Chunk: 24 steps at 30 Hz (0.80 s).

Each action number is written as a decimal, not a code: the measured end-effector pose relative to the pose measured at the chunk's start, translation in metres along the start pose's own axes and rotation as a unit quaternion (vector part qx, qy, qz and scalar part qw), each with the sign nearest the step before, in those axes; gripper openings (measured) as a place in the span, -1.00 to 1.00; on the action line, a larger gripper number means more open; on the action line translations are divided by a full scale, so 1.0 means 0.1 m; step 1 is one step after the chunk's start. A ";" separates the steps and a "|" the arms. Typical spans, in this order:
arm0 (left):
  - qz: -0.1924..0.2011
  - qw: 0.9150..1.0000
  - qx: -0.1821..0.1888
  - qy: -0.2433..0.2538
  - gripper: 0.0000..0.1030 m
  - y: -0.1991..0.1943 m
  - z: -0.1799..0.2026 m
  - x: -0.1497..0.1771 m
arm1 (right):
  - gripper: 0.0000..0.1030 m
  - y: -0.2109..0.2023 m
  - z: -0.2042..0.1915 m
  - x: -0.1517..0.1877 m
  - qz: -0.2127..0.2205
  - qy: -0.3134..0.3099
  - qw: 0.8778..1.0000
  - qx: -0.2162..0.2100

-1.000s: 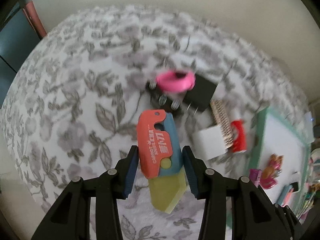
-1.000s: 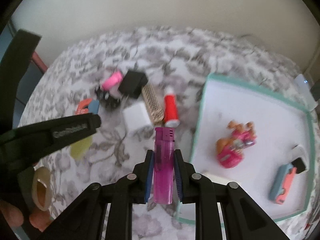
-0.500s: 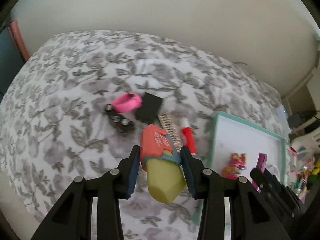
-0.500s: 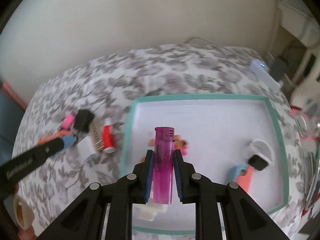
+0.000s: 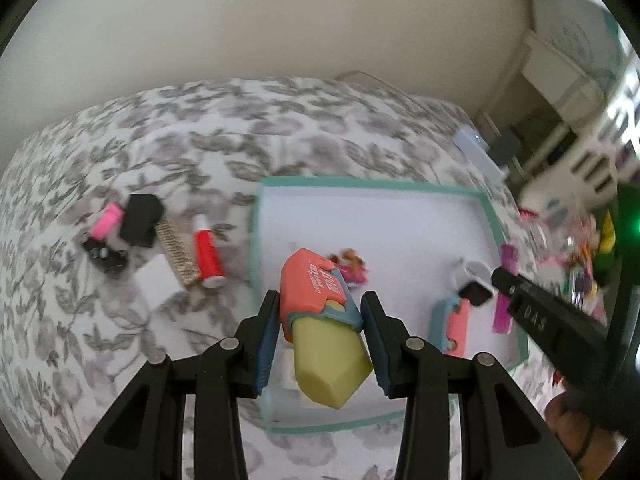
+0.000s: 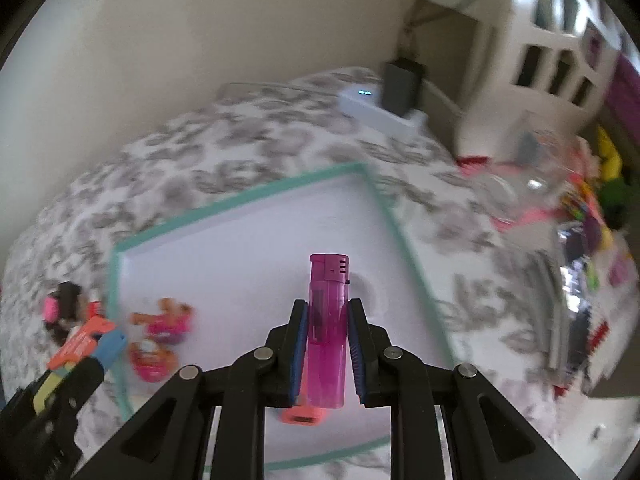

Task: Organize rigid objects
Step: 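Carry the utility knife and purple lighter over the tray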

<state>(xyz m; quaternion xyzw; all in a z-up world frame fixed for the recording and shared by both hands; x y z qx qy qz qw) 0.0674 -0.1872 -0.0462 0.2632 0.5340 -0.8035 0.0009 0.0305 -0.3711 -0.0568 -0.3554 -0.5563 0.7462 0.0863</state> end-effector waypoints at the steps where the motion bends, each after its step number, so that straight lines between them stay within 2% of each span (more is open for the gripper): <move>1: -0.003 1.000 0.001 0.007 -0.17 0.04 0.06 0.02 | -0.59 0.01 0.06 0.00 -0.003 0.006 1.000 0.007; 9: -0.035 0.999 0.012 0.024 -0.17 0.31 0.29 0.16 | -0.59 0.14 0.30 0.06 -0.023 0.028 0.999 0.038; 24: -0.062 0.998 0.000 0.024 -0.19 0.52 0.29 0.25 | -0.59 0.32 0.04 0.28 -0.079 -0.041 0.996 0.028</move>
Point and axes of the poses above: each gripper's, at about its wrist camera, not at the fingertips, and y roughly the way its jaws point, z to its right, x to its underside, the point moved 5 cm from there along y, roughly the way its jaws point, and after that the axes turned 9 degrees about x, right-handed, at the moved point
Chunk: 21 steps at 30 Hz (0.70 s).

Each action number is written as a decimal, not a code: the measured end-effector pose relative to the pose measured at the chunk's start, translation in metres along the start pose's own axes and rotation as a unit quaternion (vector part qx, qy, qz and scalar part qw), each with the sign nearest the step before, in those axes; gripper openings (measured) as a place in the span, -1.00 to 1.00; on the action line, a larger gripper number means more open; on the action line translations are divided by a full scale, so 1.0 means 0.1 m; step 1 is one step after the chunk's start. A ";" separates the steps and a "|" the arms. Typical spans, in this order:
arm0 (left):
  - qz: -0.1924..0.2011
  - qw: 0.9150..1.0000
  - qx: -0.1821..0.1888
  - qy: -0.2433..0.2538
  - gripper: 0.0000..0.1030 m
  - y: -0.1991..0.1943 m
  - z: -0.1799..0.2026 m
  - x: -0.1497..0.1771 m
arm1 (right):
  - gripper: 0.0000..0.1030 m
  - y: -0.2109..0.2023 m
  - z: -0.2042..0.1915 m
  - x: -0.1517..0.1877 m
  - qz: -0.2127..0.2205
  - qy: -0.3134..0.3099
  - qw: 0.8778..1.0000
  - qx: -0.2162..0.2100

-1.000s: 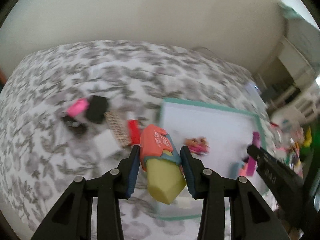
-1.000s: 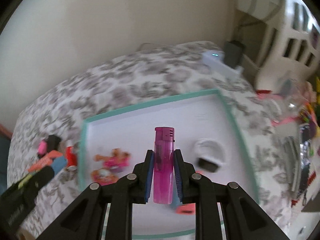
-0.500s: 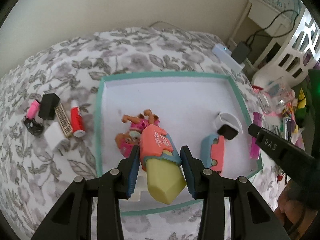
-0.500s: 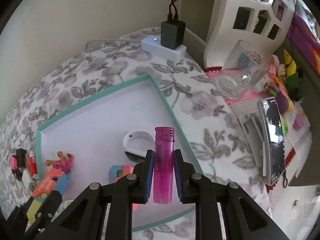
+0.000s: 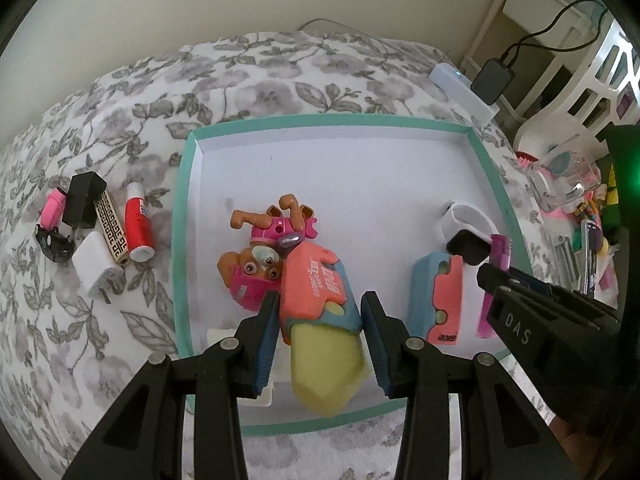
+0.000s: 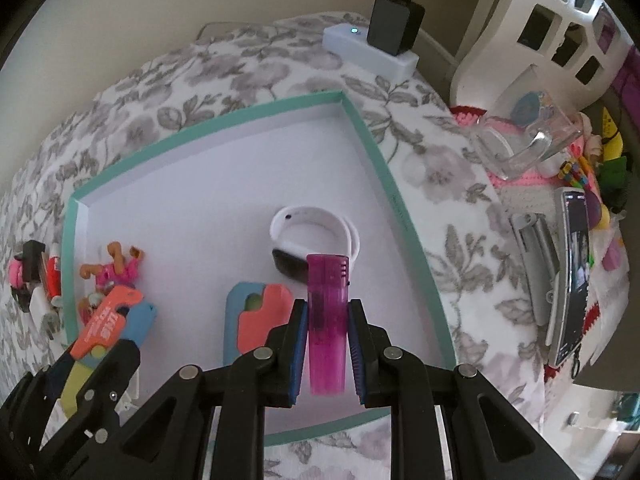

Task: Organize rigid objects
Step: 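Carry the utility knife and purple lighter over the tray, then open both tools to release the utility knife and lighter in the tray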

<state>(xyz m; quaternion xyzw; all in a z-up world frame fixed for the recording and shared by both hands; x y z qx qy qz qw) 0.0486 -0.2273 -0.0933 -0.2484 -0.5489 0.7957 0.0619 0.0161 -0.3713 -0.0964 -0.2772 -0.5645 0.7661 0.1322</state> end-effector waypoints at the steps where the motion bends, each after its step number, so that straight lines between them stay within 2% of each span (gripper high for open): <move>1: 0.000 1.000 -0.003 -0.001 -0.19 0.01 -0.01 0.00 | -0.59 0.00 -0.01 0.01 -0.001 -0.002 1.000 0.000; 16: 0.005 1.000 -0.005 -0.010 -0.20 -0.01 -0.07 -0.02 | -0.54 0.01 -0.02 0.01 -0.005 -0.007 1.000 0.001; 17: 0.005 1.000 -0.005 -0.012 -0.20 -0.02 -0.08 -0.03 | -0.51 0.01 -0.02 0.00 -0.004 -0.007 1.000 0.002; 20: 0.007 1.000 -0.003 -0.016 -0.20 -0.04 -0.09 -0.04 | -0.12 -0.03 -0.01 -0.01 0.002 -0.001 1.000 0.001; 21: 0.008 1.000 -0.002 -0.017 -0.20 -0.05 -0.10 -0.04 | -0.09 -0.04 -0.01 -0.02 0.005 0.000 1.000 0.000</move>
Point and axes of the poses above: each gripper's, at about its wrist camera, not at the fingertips, and y roughly the way its jaws point, z to its right, x to its underside, the point moved 5 cm from there along y, roughly the way its jaws point, and after that the axes turned 9 degrees about x, right-handed, at the moved point
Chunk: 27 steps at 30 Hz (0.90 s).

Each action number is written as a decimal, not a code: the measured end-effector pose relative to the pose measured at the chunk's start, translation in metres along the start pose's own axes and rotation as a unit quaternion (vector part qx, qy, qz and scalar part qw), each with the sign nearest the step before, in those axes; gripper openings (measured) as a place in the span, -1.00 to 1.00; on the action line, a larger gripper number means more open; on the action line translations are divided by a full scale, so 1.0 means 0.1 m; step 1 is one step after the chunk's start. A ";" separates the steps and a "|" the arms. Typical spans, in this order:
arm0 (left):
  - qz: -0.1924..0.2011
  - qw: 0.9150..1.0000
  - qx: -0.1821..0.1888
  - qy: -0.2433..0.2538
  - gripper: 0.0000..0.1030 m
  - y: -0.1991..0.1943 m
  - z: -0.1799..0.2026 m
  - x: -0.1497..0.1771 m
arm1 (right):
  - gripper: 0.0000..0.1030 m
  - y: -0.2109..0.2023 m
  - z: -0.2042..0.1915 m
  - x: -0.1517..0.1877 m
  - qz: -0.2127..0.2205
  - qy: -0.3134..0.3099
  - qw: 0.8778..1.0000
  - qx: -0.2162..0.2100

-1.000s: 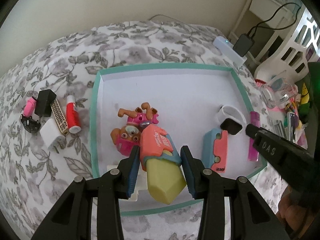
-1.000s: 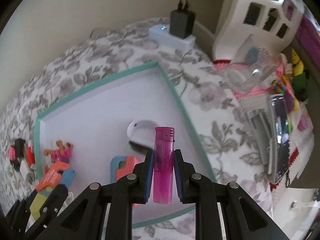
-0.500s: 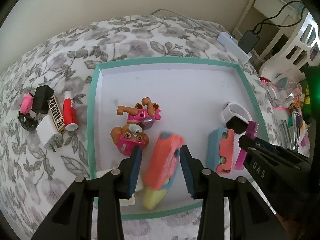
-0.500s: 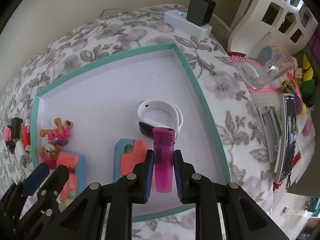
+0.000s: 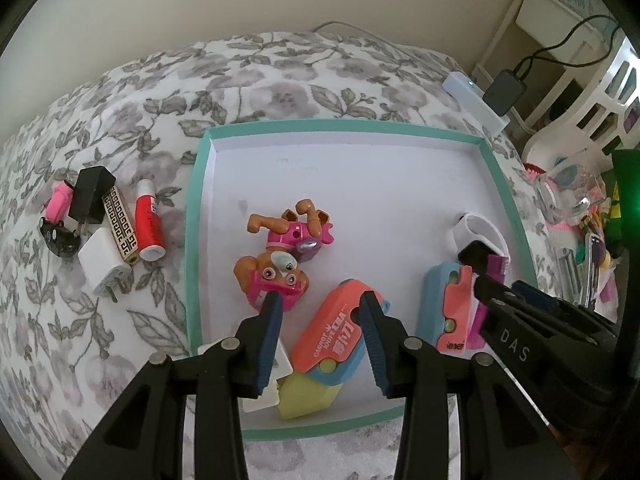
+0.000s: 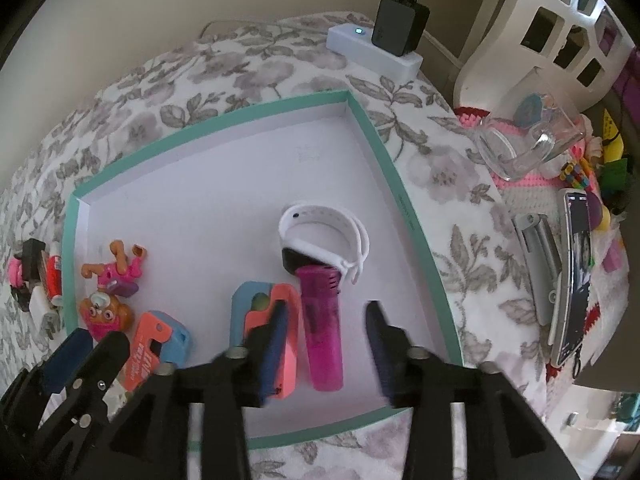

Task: Organize rigid objects
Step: 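Open both tools to release the utility knife and lighter in the tray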

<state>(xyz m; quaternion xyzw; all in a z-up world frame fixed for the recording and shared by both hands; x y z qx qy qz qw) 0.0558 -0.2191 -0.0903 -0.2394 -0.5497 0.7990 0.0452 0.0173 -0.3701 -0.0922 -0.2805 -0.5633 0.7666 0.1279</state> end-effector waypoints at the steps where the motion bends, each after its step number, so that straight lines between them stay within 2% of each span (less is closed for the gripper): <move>1: 0.001 1.000 0.001 -0.001 -0.20 -0.01 0.00 0.00 | -0.09 -0.01 0.00 -0.01 0.003 0.001 1.000 -0.001; 8: 0.025 1.000 0.000 -0.012 -0.06 -0.18 -0.07 -0.09 | -0.09 -0.09 -0.01 -0.06 0.023 0.007 1.000 -0.010; 12: 0.040 0.999 -0.008 -0.024 -0.05 -0.27 -0.16 -0.13 | -0.09 -0.13 -0.06 -0.06 0.032 0.002 0.999 -0.016; 20: 0.056 0.995 -0.046 -0.068 -0.04 -0.37 -0.47 -0.16 | -0.09 -0.16 -0.14 -0.05 0.040 -0.004 0.999 -0.026; 22: 0.057 0.993 -0.058 -0.080 0.11 -0.38 -0.55 -0.16 | -0.09 -0.18 -0.18 -0.06 0.045 -0.007 0.998 -0.031; 23: 0.056 0.992 -0.067 -0.090 0.45 -0.38 -0.60 -0.16 | -0.08 -0.18 -0.19 -0.05 0.046 -0.008 0.998 -0.035; 24: 0.055 0.991 -0.074 -0.096 0.68 -0.38 -0.64 -0.15 | 0.00 -0.18 -0.20 -0.05 0.046 -0.008 0.998 -0.039; 27: 0.049 0.988 -0.091 -0.115 0.71 -0.37 -0.75 -0.12 | 0.18 -0.19 -0.24 -0.05 0.048 -0.012 0.998 -0.040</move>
Point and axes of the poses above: each gripper's, at about its wrist camera, not at the fingertips, and y roughly the way its jaws point, z to its right, x to its underside, the point moved 5 cm from there along y, roughly the way its jaws point, and after that the axes turned 9 degrees about x, right-handed, at the moved point
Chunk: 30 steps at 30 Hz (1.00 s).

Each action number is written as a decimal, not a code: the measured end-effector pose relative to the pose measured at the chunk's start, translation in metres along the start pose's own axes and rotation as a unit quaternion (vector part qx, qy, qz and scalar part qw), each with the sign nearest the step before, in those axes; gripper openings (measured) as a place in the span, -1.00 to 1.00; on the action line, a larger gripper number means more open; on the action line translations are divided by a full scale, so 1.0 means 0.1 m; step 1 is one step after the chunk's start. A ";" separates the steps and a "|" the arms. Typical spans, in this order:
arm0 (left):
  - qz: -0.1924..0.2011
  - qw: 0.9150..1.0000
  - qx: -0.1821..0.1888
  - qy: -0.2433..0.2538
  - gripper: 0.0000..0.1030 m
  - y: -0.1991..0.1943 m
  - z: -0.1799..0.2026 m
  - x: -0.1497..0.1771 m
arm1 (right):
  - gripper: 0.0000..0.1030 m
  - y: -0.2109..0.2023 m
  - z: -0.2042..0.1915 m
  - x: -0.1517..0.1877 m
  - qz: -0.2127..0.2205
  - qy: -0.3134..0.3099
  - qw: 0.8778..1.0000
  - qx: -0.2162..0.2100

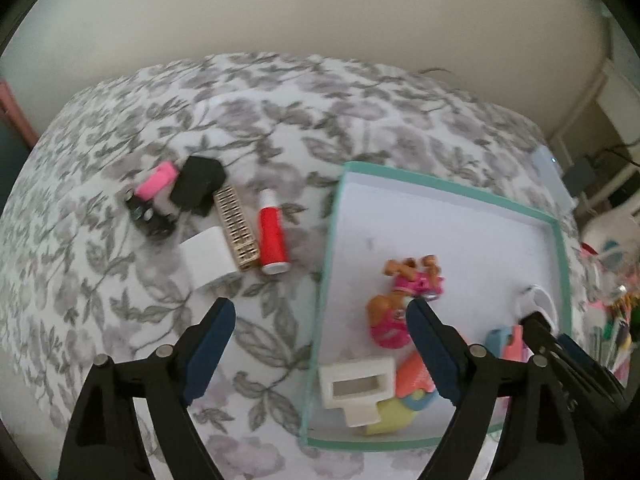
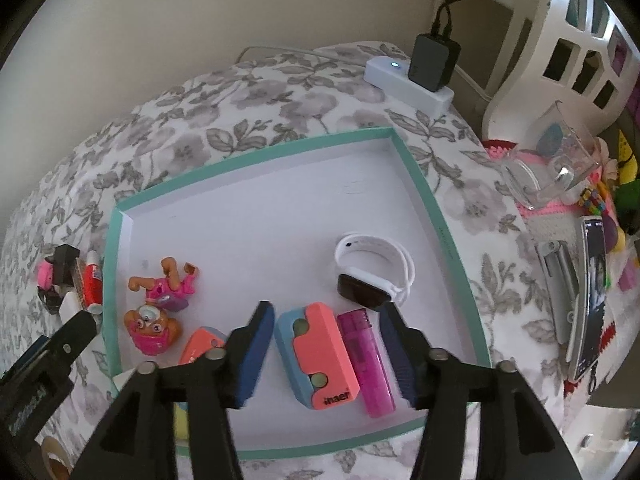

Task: Organize rigid objects
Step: 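Open both tools to release the utility knife and lighter in the tray, then move the left tool to the white charger while the right tool approaches the red glue bottle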

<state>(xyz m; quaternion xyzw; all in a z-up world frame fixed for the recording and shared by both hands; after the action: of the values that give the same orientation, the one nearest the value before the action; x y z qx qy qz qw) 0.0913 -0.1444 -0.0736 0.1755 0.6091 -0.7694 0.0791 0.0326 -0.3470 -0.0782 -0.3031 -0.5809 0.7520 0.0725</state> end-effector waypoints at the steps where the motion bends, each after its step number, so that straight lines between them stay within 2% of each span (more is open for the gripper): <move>1: -0.002 1.000 -0.006 -0.004 0.71 0.01 -0.03 0.00 | 0.18 0.00 -0.01 0.00 0.001 -0.003 1.000 0.001; 8: -0.016 0.999 -0.034 -0.026 0.74 0.08 -0.18 0.04 | 0.49 0.00 -0.07 0.00 0.006 -0.011 1.000 -0.004; 12: -0.025 0.998 -0.042 -0.040 0.95 0.11 -0.25 0.07 | 0.65 0.00 -0.08 0.00 0.008 -0.013 1.000 -0.006; 18: -0.025 0.997 -0.057 -0.054 0.95 0.12 -0.34 0.07 | 0.80 0.00 -0.11 0.00 0.015 -0.017 1.000 -0.007; 20: -0.026 0.996 -0.060 -0.058 0.95 0.12 -0.37 0.08 | 1.00 0.00 -0.12 -0.01 0.017 -0.020 1.000 -0.004; 30: -0.018 0.993 -0.077 -0.087 0.95 0.08 -0.58 0.03 | 1.00 -0.04 -0.25 0.00 0.027 -0.034 0.999 -0.014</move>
<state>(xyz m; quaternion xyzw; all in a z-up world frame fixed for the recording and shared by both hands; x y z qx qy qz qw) 0.1016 -0.0899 -0.0937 0.0902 0.6601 -0.7340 0.1317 0.0455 -0.3256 -0.0782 -0.2940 -0.5851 0.7553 0.0286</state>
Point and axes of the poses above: each gripper's, at about its wrist camera, not at the fingertips, and y roughly the way its jaws point, z to its right, x to its underside, the point moved 5 cm from there along y, roughly the way its jaws point, and after that the axes turned 9 degrees about x, right-handed, at the moved point
